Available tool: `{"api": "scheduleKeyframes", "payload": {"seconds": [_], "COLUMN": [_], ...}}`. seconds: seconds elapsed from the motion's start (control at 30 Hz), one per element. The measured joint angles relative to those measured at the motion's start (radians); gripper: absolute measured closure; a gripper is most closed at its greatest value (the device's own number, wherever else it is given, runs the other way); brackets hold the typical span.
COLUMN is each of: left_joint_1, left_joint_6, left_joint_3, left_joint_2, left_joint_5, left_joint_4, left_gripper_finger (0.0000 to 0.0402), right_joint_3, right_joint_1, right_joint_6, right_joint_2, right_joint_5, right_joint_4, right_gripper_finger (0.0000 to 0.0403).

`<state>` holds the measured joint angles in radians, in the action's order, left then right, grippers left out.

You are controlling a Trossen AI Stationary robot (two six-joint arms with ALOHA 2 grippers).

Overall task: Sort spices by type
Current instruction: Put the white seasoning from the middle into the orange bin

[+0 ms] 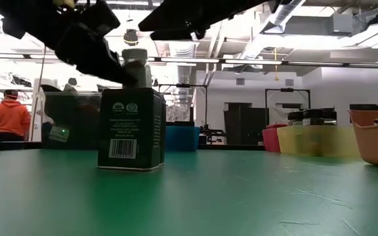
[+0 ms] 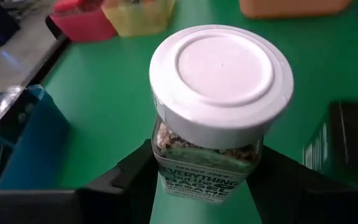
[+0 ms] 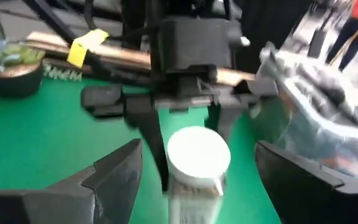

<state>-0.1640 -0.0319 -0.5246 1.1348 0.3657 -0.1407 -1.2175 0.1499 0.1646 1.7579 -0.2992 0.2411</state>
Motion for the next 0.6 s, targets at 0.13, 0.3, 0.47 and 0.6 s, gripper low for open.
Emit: {"api": "scheduleKeyframes", "payload": {"seconds": [0.13, 0.3, 0.47, 0.6], "left_joint_1": [0.006, 0.006, 0.007, 0.006], "left_joint_6": [0.019, 0.029, 0.016, -0.007], "left_joint_3": [-0.021, -0.040, -0.058, -0.083], "left_joint_2": [-0.006, -0.005, -0.005, -0.005], "left_joint_5": [-0.005, -0.021, -0.021, -0.026], "left_joint_4": [-0.007, -0.011, -0.004, -0.008], "left_gripper_finger": [0.0198, 0.0198, 0.0198, 0.0198], "right_joint_3": [-0.001, 0.000, -0.001, -0.001], "right_joint_1": [-0.010, -0.029, -0.042, -0.047], "right_joint_6": [0.046, 0.007, -0.020, -0.026], "right_joint_2": [0.037, 0.048, 0.047, 0.047], "right_joint_5": [-0.014, -0.014, 0.021, 0.035], "right_joint_4": [0.092, 0.089, 0.101, 0.112], "right_gripper_finger": [0.0070, 0.0070, 0.0070, 0.0071]}}
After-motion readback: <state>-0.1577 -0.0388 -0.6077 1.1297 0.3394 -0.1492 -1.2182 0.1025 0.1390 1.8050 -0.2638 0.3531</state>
